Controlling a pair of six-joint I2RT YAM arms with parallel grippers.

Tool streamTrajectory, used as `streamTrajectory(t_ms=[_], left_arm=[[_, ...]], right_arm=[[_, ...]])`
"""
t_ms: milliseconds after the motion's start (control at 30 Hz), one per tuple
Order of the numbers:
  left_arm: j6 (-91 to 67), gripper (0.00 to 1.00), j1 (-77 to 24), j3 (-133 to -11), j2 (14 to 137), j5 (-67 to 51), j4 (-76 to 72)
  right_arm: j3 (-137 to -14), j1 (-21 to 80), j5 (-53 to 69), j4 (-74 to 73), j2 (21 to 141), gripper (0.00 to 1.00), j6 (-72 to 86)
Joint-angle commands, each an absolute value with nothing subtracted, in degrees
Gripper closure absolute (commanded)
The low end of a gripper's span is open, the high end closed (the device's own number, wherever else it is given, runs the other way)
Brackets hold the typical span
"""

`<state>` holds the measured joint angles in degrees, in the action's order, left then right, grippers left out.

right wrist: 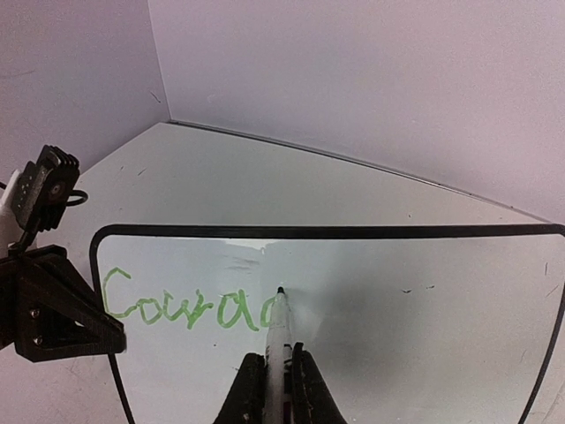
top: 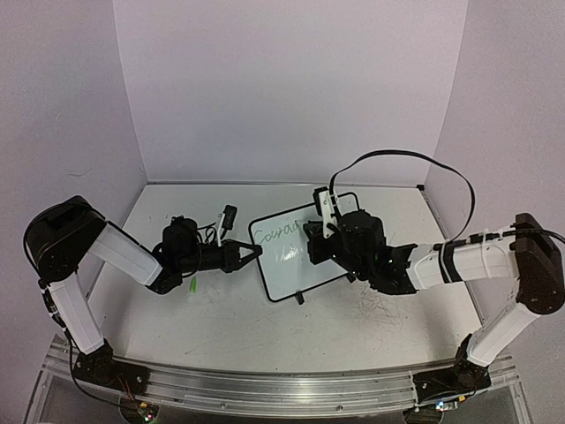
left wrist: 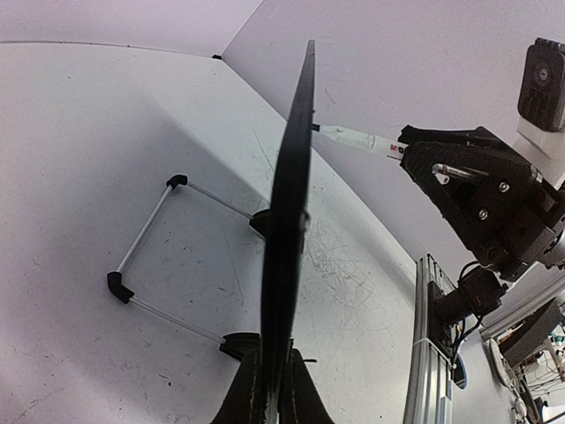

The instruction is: Write a sentence on the whiteboard

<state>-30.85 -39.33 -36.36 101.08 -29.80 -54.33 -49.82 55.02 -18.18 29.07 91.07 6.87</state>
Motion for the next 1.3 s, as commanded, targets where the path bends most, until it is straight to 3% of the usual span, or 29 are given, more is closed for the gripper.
streamTrajectory(t_ms=[0, 933, 1267], left_arm=[[-31.0, 1.0, -39.1, -36.2, 99.4, -29.7, -51.9], [-31.0, 1.0, -39.1, -35.9, 99.1, -29.6, -52.0], [-31.2, 1.0, -39.1, -35.9, 98.7, -29.7, -51.9]], right_arm=[[-51.9, 54.8, -19.9, 29.6, 92.3, 1.0, 6.3], [-44.1, 56.0, -18.8, 26.8, 89.6, 1.0, 10.8], [-46.4, 57.1, -18.2, 26.8, 90.9, 1.0, 10.4]])
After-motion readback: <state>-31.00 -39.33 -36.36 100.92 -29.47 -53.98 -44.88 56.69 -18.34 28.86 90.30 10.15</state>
